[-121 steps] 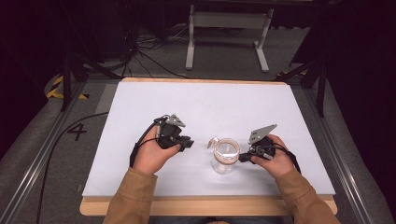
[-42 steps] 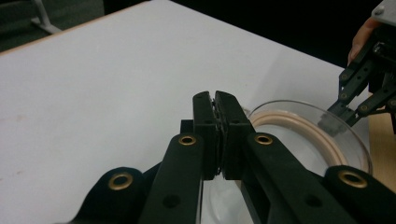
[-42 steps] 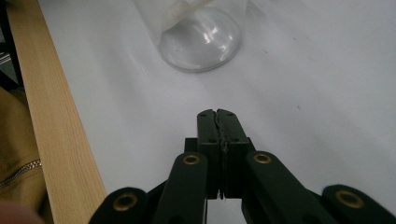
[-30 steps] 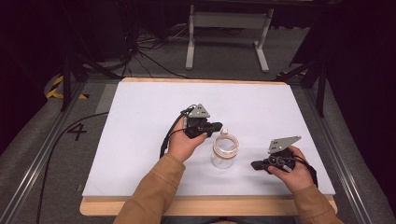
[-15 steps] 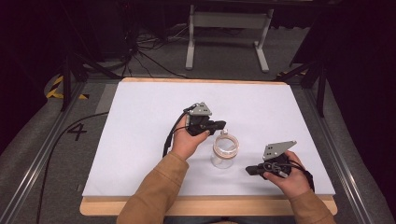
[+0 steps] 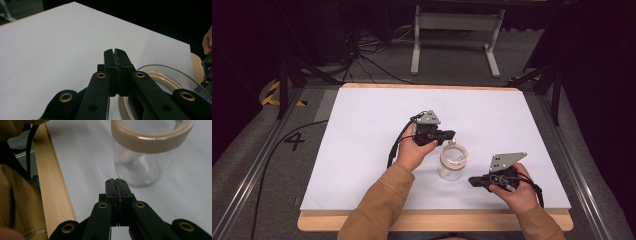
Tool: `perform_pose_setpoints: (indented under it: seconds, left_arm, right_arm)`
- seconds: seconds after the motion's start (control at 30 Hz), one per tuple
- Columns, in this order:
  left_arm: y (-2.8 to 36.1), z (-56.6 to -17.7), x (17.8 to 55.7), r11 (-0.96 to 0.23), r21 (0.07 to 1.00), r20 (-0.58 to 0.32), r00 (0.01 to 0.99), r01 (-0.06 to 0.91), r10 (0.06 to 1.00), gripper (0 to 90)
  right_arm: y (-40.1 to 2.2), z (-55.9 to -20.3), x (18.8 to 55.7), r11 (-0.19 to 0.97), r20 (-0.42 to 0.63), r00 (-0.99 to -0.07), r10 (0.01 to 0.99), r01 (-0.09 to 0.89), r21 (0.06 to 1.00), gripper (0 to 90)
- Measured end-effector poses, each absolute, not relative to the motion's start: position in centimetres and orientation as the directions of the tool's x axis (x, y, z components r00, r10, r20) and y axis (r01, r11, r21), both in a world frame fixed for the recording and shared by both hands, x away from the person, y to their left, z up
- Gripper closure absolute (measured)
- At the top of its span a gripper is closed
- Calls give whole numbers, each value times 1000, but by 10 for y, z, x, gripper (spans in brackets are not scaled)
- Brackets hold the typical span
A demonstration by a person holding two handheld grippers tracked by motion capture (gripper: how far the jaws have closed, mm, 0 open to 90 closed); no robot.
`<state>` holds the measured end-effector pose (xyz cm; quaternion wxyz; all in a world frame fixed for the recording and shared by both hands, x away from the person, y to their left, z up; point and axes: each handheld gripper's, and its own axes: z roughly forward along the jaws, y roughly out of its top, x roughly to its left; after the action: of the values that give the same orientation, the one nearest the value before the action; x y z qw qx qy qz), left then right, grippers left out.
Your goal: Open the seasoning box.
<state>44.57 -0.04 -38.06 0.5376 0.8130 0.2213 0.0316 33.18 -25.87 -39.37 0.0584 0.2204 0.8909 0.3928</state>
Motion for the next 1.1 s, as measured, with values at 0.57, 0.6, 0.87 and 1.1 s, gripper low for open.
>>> perform_pose_setpoints:
  seconds: [0.57,0.6,0.87,1.1]
  left_arm:
    - [-1,-382,447,-334,883,-184,898,330,400,896]
    - [-2,-383,447,-332,883,-185,896,332,404,896]
    - [-2,-384,448,-328,884,-189,895,335,404,898]
    - [0,-385,447,-325,885,-189,895,333,404,897]
  right_arm:
    - [-244,-390,334,493,105,-892,440,337,802,900]
    - [-243,-389,334,491,105,-892,441,337,804,900]
    - [-247,-384,336,422,106,-878,466,326,846,900]
    - [-254,-381,342,324,131,-849,512,332,886,900]
